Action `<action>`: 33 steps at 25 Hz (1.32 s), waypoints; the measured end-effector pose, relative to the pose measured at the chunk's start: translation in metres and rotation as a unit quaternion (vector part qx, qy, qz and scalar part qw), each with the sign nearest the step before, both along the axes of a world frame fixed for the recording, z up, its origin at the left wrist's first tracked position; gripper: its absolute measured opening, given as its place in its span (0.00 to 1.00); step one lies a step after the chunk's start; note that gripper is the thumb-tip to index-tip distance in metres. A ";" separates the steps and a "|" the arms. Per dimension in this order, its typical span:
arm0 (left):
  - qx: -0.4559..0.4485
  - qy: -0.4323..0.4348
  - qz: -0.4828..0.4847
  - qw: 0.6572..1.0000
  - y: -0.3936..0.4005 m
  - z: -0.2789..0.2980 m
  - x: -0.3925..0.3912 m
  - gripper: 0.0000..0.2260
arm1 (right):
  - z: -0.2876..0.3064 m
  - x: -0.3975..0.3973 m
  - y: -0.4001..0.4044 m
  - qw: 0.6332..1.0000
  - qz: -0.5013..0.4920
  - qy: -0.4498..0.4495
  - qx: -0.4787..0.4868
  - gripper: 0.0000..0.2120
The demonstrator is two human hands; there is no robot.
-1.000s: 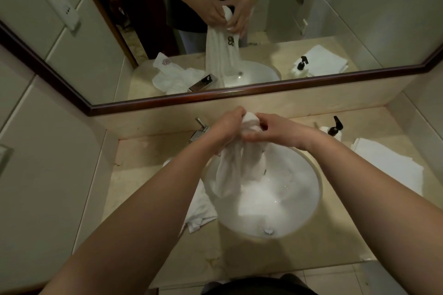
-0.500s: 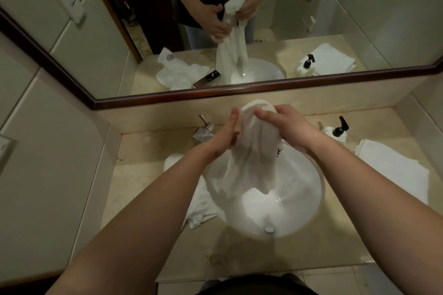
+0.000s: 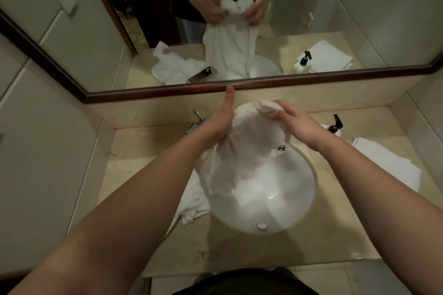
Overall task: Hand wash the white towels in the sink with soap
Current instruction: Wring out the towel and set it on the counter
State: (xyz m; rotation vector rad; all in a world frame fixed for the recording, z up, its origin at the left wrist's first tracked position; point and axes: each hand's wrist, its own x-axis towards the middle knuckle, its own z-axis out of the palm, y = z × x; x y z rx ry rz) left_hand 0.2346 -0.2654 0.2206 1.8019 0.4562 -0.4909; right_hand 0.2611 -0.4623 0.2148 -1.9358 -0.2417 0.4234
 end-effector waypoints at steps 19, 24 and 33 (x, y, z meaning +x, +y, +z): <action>0.109 -0.132 -0.129 0.977 -0.020 0.007 0.031 0.42 | 0.022 0.020 0.022 0.968 0.057 0.223 0.101 0.23; -0.026 -0.066 -0.162 0.984 -0.015 -0.005 0.021 0.45 | 0.018 0.022 0.019 0.985 -0.006 0.147 0.095 0.16; 0.053 -0.075 -0.097 0.991 -0.028 -0.020 0.010 0.58 | 0.016 0.028 -0.020 0.976 -0.046 0.187 0.103 0.15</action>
